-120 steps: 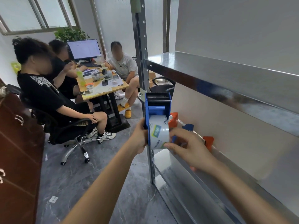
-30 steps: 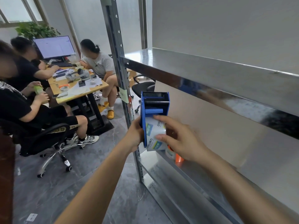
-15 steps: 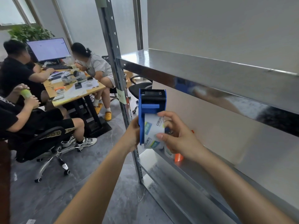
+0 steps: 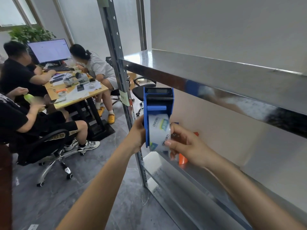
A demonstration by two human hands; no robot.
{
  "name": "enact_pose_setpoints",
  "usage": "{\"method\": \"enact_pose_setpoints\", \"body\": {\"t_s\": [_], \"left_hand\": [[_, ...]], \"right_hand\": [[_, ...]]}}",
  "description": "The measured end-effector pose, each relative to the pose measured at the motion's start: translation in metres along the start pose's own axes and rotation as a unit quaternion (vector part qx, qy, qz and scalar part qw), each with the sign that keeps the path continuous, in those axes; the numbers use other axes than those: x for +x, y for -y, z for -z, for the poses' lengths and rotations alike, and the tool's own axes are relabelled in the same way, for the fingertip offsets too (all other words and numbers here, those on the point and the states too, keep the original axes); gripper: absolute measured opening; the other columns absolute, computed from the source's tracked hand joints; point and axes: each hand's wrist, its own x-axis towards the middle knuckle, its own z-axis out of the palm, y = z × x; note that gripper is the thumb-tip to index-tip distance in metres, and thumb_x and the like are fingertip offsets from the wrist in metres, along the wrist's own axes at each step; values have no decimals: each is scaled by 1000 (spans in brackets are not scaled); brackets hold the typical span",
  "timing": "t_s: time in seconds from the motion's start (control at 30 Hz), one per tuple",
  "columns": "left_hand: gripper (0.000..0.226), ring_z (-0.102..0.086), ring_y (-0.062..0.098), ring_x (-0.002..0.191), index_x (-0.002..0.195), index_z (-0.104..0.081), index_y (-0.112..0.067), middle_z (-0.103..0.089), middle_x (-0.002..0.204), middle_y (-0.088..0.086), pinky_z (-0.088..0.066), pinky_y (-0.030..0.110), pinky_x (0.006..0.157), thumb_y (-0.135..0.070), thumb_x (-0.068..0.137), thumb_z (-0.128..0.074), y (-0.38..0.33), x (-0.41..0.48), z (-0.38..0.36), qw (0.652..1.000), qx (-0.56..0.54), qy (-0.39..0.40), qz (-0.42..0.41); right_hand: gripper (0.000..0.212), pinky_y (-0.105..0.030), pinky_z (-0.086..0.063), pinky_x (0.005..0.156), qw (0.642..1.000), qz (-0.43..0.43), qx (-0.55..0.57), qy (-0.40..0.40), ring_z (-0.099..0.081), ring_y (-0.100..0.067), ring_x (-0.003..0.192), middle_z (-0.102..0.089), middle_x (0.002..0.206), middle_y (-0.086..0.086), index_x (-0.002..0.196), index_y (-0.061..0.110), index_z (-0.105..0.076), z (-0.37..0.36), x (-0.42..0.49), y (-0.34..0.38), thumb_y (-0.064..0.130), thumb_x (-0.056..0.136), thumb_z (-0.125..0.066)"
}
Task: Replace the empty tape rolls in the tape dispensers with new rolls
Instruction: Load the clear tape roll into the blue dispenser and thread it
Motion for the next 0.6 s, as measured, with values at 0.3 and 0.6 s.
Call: {"method": "enact_pose_setpoints", "body": {"t_s": [0.3,0.6], "left_hand": [[36,-60,21,62,78,-59,-10,-66,61,5,-48,30,63,-27,97,-33,4,2,-16,989,-90,-17,115],[31,-58,19,73,112,-54,-5,-61,87,7,-48,26,60,-20,99,-30,2,-2,-11,997,-16,-52,52]], "right_hand": [[38,-23,-27,33,992,-23,55,-110,-33,-18,31,-43,52,-15,81,-11,-44,-2,8,9,22,96,-55],[26,-22,-40,40,999,4,-15,-41,-45,-13,40,-44,62,-17,86,-5,-41,-1,-4,-2,15,89,-56]]}}
